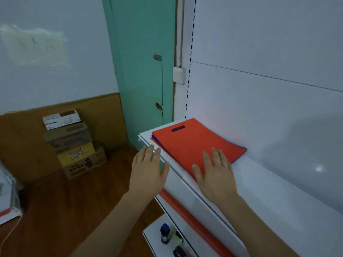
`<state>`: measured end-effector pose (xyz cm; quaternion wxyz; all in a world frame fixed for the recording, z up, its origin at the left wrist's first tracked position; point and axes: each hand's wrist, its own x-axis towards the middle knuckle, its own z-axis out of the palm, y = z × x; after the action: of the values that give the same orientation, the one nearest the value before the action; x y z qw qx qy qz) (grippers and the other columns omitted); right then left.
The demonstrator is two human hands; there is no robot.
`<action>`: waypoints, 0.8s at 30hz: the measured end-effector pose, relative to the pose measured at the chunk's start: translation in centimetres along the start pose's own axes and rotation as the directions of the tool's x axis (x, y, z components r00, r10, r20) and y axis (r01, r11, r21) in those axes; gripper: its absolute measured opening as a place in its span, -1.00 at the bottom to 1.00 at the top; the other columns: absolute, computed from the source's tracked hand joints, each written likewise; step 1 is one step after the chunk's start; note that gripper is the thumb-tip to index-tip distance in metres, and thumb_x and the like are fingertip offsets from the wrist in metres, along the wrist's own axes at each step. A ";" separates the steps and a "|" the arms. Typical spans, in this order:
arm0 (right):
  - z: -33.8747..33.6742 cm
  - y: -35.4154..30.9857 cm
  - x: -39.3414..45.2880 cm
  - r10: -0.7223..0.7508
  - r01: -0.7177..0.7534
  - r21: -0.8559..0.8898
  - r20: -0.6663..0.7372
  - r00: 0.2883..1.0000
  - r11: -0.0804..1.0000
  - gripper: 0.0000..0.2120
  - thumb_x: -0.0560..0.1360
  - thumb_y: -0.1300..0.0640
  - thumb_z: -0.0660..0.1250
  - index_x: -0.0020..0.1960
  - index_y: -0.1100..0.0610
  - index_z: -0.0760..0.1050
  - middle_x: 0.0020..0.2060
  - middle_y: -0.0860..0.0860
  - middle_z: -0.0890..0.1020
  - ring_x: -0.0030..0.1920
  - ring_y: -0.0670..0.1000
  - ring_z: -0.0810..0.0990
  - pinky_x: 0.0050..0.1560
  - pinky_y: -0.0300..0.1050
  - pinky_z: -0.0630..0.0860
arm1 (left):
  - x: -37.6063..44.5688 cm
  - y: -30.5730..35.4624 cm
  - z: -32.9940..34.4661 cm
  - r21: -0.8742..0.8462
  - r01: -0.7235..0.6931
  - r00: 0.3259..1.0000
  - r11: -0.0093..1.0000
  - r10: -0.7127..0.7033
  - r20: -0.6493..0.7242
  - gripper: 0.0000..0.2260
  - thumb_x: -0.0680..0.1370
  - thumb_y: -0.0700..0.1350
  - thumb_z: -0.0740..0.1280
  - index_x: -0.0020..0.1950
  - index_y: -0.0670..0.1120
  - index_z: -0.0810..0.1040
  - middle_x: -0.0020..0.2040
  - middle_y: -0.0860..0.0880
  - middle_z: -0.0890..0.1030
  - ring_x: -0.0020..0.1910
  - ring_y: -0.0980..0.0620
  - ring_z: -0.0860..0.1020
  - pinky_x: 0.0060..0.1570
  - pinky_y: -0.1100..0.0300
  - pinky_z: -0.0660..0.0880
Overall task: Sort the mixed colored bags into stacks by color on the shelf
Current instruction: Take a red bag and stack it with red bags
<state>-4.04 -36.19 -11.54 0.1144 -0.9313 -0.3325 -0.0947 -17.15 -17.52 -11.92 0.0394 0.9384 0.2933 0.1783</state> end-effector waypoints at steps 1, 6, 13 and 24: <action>0.4 -0.4 1.4 0.015 -0.015 -0.001 0.006 1.000 1.000 -0.29 0.67 -0.32 0.00 0.65 0.11 0.29 0.64 0.20 0.25 0.66 0.24 0.13 0.61 0.24 0.16 | 1.6 -0.4 0.5 0.003 -0.012 1.000 1.000 0.012 0.015 -0.39 0.69 0.30 -0.03 0.65 0.02 0.27 0.66 -0.05 0.26 0.67 -0.10 0.13 0.64 -0.12 0.10; 2.1 -1.2 6.6 0.069 -0.066 -0.052 0.053 0.996 0.996 -0.25 0.66 -0.37 -0.08 0.69 0.05 0.16 0.67 0.16 0.18 0.68 0.20 0.07 0.62 0.24 0.10 | 9.1 -1.2 2.4 0.005 -0.090 0.995 0.996 0.090 0.035 -0.38 0.70 0.29 -0.01 0.67 -0.01 0.24 0.67 -0.07 0.23 0.67 -0.10 0.10 0.64 -0.11 0.08; 4.3 -1.5 9.0 0.139 -0.106 -0.144 0.244 0.960 0.984 -0.17 0.58 -0.48 -0.12 0.70 -0.03 0.11 0.68 0.15 0.14 0.67 0.19 0.07 0.61 0.29 0.07 | 16.1 -2.6 6.3 -0.003 -0.233 0.962 0.973 0.230 0.146 -0.16 0.58 0.44 0.02 0.68 -0.10 0.12 0.70 -0.15 0.07 0.68 -0.17 0.00 0.64 -0.15 0.05; 4.4 -5.2 6.9 0.600 -0.569 -0.286 0.027 0.800 0.771 -0.38 0.63 -0.39 -0.03 0.60 -0.18 0.32 0.61 0.06 0.30 0.62 0.20 0.19 0.57 0.22 0.19 | 18.9 -3.9 8.3 -0.058 -0.559 0.795 0.827 0.555 0.245 -0.21 0.66 0.35 -0.17 0.68 -0.18 0.14 0.67 -0.20 0.18 0.67 -0.18 0.07 0.63 -0.19 -0.01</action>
<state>-1.65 -26.90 -13.22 -0.0062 -0.9989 -0.0166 -0.0432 -1.85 -3.35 -14.53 0.0140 0.9982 -0.0015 0.0591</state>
